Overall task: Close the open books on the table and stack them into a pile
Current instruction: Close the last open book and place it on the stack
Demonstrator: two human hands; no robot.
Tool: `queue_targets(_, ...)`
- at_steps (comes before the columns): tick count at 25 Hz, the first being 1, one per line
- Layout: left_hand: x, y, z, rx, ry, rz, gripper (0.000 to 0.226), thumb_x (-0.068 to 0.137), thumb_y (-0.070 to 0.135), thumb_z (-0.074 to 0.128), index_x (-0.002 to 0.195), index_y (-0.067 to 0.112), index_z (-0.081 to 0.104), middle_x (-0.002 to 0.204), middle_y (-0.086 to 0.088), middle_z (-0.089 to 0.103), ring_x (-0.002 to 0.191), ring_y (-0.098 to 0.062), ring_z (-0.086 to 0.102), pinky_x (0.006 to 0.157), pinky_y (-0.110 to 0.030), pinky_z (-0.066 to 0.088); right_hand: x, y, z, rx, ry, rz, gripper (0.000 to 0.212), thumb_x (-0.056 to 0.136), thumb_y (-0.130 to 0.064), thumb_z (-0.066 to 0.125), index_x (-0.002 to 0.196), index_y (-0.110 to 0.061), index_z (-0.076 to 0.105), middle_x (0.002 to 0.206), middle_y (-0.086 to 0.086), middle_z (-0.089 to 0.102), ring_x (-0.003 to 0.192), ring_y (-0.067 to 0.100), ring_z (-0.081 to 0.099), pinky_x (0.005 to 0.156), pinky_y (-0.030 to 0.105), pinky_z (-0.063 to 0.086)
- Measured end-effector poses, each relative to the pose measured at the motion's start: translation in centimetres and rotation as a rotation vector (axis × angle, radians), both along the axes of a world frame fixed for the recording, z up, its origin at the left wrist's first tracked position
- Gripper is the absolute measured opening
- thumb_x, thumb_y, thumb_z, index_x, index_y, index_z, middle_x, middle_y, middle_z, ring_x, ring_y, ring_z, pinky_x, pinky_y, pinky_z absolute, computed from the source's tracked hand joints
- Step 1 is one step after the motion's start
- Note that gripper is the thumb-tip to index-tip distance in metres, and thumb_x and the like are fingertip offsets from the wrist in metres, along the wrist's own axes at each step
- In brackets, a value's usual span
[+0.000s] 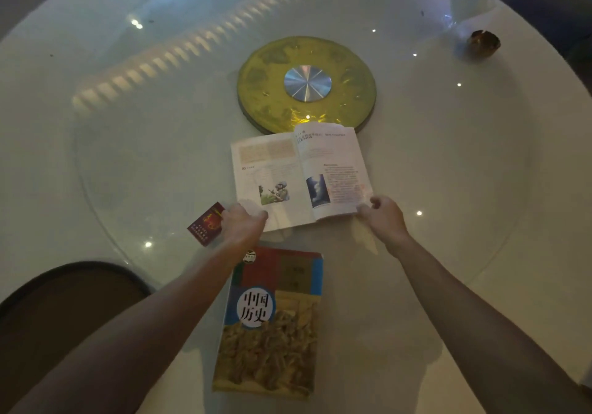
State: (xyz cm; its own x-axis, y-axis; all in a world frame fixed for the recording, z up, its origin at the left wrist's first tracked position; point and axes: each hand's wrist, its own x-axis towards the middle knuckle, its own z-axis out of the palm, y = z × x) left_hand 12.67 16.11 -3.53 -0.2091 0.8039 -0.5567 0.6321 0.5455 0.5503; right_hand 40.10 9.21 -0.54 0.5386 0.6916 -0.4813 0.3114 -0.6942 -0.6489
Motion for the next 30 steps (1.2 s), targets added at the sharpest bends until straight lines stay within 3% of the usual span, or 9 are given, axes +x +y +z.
queue_targets(2,1.0,0.6,-0.2,-0.057,0.032,0.033,0.076,0.075,0.052,0.068,0.132,0.004,0.051,0.131,-0.016,0.05,0.112,-0.036,0.058,0.092,-0.05,0.055,1.3,2.8,-0.1,-0.005,0.0,0.013,0.056,0.091,-0.03,0.069,0.138,-0.002,0.056,0.13,0.008,0.066,0.116,0.031,0.065,0.095,0.036,0.052)
queue_targets(5,2.0,1.4,-0.5,-0.085,0.108,0.083,0.073,0.082,0.048,0.07,0.136,0.005,0.045,0.135,-0.02,0.047,0.117,-0.04,0.054,0.095,-0.052,0.053,2.2,5.5,-0.9,-0.004,0.004,0.004,0.055,0.092,-0.025,0.069,0.137,0.002,0.054,0.128,0.01,0.062,0.119,0.032,0.063,0.087,0.03,0.046)
queue_targets(10,2.8,2.4,-1.2,-0.132,0.197,0.137,0.079,0.084,0.049,0.071,0.14,0.006,0.034,0.142,-0.024,0.039,0.126,-0.044,0.046,0.101,-0.053,0.047,1.9,7.0,-2.8,-0.083,0.057,-0.063,0.073,0.069,-0.047,0.073,0.126,-0.005,0.063,0.128,0.019,0.065,0.101,0.035,0.07,0.089,0.043,0.06)
queue_targets(16,2.3,2.7,-1.6,-0.101,0.106,0.222,0.074,0.079,0.037,0.078,0.134,0.004,0.04,0.131,-0.022,0.053,0.115,-0.041,0.059,0.093,-0.05,0.055,0.4,7.7,-3.3,-0.169,0.004,-0.123,0.082,0.067,-0.06,0.071,0.128,-0.006,0.064,0.126,0.017,0.063,0.115,0.039,0.058,0.092,0.043,0.055)
queue_targets(18,2.1,3.2,-1.5,-0.084,-0.045,0.268,0.067,0.073,0.039,0.076,0.125,0.005,0.053,0.12,-0.015,0.067,0.102,-0.036,0.069,0.085,-0.049,0.06,-0.1,8.0,-3.0,-0.158,0.037,-0.14,0.077,0.068,-0.062,0.07,0.124,-0.009,0.066,0.124,0.015,0.06,0.093,0.032,0.063,0.082,0.039,0.057)
queue_targets(20,2.1,3.5,-0.7,-0.065,-0.163,0.289,0.047,0.082,0.032,0.071,0.121,0.006,0.064,0.113,-0.009,0.072,0.095,-0.031,0.071,0.083,-0.046,0.062,0.0,8.5,-2.8,-0.125,0.113,-0.173,0.078,0.064,-0.067,0.065,0.116,-0.01,0.067,0.115,0.009,0.067,0.082,0.026,0.068,0.076,0.037,0.06)
queue_targets(24,2.1,3.5,0.8,-0.024,-0.337,0.282,0.028,0.098,0.012,0.056,0.126,0.01,0.063,0.107,-0.004,0.068,0.081,-0.018,0.068,0.06,-0.03,0.057,0.1,9.0,-2.1,-0.04,0.312,-0.221,0.05,0.073,-0.052,0.068,0.1,-0.011,0.075,0.097,0.003,0.078,0.084,0.022,0.075,0.077,0.038,0.062)
queue_targets(27,2.0,3.4,1.9,0.019,-0.413,0.282,0.025,0.097,0.011,0.055,0.12,0.009,0.063,0.111,-0.007,0.071,0.083,-0.017,0.07,0.065,-0.032,0.059,0.6,9.0,-1.9,0.049,0.405,-0.193,0.028,0.084,-0.031,0.074,0.099,-0.007,0.071,0.1,0.007,0.078,0.081,0.021,0.075,0.067,0.032,0.059)
queue_targets(30,2.4,3.4,3.4,0.082,-0.438,0.23,0.015,0.095,0.013,0.059,0.107,0.01,0.067,0.104,-0.005,0.074,0.083,-0.017,0.072,0.066,-0.031,0.061,1.3,8.6,-1.1,0.117,0.457,-0.107,0.017,0.092,-0.017,0.07,0.105,-0.007,0.064,0.11,0.014,0.077,0.093,0.032,0.077,0.081,0.047,0.064)
